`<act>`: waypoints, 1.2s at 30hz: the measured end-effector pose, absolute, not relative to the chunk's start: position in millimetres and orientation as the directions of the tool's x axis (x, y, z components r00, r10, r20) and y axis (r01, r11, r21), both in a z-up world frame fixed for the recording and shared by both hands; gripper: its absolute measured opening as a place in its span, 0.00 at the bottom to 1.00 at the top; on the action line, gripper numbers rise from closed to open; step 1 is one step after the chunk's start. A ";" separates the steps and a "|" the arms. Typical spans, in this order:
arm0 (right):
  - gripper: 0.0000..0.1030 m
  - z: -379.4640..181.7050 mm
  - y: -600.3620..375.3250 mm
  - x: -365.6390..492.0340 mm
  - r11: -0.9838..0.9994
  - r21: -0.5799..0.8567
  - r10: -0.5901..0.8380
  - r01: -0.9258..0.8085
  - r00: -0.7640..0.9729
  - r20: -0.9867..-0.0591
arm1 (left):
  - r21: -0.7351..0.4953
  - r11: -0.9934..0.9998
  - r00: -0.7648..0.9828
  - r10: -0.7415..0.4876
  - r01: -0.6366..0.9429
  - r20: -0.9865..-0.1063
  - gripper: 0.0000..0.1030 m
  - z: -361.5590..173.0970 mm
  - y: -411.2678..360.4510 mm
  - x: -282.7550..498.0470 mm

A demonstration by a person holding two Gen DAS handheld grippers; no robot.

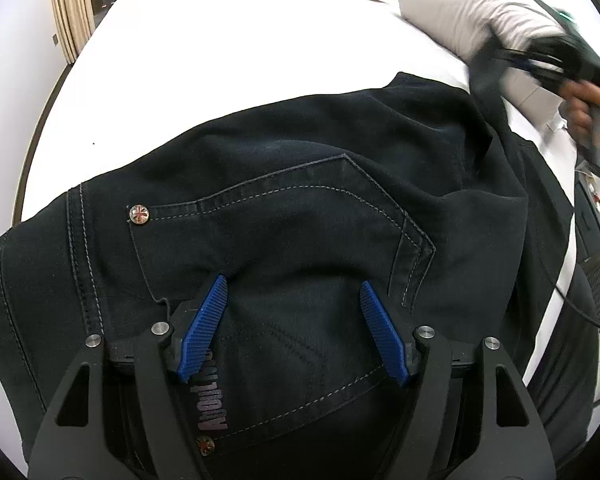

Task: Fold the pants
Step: 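Move the right gripper to the leg hem and grasp it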

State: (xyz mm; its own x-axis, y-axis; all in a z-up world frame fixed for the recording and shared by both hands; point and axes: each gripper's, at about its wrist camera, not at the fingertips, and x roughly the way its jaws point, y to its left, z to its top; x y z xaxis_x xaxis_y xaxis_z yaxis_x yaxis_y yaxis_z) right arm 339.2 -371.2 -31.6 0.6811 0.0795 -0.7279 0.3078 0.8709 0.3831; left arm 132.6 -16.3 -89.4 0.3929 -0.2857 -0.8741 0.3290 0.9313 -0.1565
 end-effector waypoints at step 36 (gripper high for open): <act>0.01 -150.2 -523.5 93.3 0.288 0.692 -0.020 0.662 0.726 -0.687 | -0.140 0.945 0.369 -0.248 0.294 -0.896 0.67 -78.6 -31.6 143.7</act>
State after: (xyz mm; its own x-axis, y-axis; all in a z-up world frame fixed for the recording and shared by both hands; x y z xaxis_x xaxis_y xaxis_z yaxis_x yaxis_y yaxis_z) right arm 93.3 -523.5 -150.2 0.7265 -0.0198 -0.6869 0.6621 0.2877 0.6920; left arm 143.7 -31.6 -78.6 0.3690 -0.2475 -0.8958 0.2941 0.9455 -0.1401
